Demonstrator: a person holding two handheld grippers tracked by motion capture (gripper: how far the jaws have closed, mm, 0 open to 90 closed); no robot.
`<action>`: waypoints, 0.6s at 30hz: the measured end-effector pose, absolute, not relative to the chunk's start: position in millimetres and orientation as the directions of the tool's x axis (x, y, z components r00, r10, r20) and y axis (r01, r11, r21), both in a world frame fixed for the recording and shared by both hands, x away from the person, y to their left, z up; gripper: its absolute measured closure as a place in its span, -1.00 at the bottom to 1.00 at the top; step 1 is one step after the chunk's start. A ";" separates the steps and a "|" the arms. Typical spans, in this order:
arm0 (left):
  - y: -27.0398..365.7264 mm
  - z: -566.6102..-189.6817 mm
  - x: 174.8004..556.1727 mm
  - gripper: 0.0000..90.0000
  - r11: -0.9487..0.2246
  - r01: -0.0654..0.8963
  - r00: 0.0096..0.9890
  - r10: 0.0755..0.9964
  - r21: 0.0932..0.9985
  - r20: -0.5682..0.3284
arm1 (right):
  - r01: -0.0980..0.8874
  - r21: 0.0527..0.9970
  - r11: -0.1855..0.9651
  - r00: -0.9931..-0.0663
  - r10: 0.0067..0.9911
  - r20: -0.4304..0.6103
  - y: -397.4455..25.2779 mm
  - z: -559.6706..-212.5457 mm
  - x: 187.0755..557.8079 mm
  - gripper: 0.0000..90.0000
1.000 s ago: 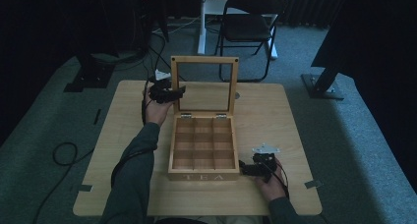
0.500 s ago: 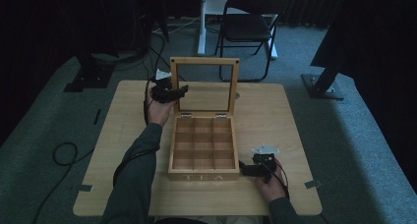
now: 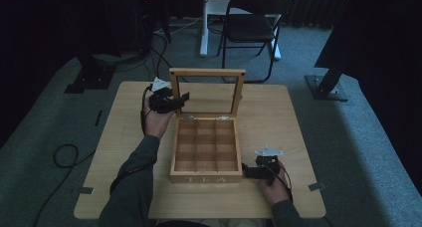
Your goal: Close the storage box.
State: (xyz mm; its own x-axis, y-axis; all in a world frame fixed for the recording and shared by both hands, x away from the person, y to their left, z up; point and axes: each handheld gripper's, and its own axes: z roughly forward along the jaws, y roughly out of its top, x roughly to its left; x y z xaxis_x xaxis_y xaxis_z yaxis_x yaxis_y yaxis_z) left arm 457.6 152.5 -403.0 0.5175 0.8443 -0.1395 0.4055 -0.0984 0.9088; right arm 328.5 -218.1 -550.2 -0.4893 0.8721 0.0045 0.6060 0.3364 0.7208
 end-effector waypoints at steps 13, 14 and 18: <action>153.7 -398.5 433.2 -0.16 -0.116 0.398 0.524 0.843 0.910 -0.121 | 0.606 0.721 0.336 -0.489 0.872 0.005 -218.1 -550.2 328.5 -0.74; 153.7 -398.5 433.2 -0.16 -0.116 0.398 0.524 0.843 0.910 -0.121 | 0.606 0.721 0.336 -0.489 0.872 0.005 -218.0 -550.2 328.5 -0.74; 155.9 -383.8 419.1 -0.16 -0.104 0.369 0.536 0.836 0.924 -0.120 | 0.606 0.721 0.336 -0.489 0.872 0.005 -218.0 -550.2 328.5 -0.74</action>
